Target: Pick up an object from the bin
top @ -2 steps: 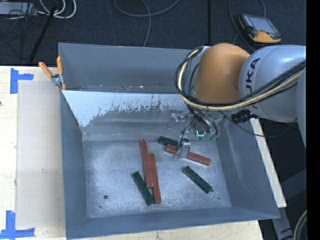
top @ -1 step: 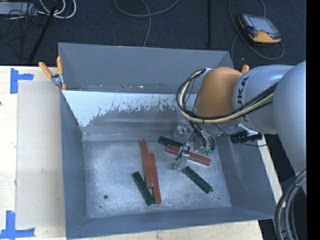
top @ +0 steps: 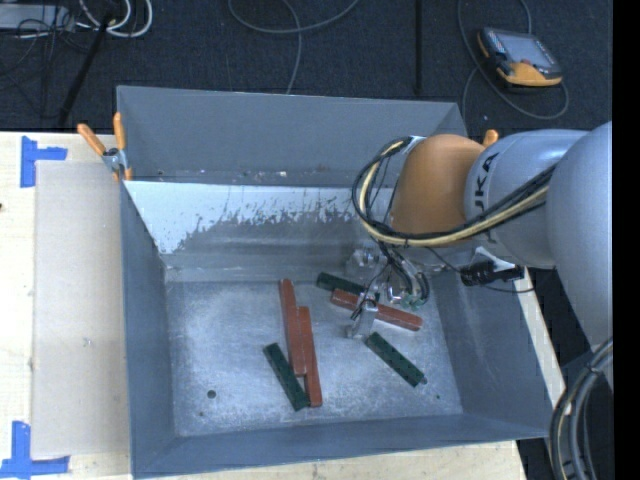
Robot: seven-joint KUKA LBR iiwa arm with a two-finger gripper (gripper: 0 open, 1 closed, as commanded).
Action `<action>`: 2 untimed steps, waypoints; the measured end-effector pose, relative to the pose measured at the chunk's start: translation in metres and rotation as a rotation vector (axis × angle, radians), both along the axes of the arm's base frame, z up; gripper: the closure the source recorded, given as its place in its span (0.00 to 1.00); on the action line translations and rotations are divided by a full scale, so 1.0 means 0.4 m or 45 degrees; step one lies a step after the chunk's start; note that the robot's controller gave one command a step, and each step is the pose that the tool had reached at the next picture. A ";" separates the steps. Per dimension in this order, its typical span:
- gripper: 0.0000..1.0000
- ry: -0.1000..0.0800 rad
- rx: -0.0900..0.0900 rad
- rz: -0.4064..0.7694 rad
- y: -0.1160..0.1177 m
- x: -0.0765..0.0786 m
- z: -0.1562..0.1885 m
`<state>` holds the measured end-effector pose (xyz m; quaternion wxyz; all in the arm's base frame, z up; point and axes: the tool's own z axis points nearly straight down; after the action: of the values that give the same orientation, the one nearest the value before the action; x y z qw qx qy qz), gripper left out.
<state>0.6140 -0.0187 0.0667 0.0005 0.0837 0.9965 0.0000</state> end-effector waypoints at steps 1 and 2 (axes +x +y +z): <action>0.00 0.000 0.000 0.001 0.001 0.001 0.001; 0.00 0.001 0.000 0.002 0.001 0.002 0.001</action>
Offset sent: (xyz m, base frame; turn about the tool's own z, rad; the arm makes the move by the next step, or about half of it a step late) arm 0.0000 0.0000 0.0000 0.0000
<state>0.6147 -0.0182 0.0672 0.0002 0.0829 0.9966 0.0000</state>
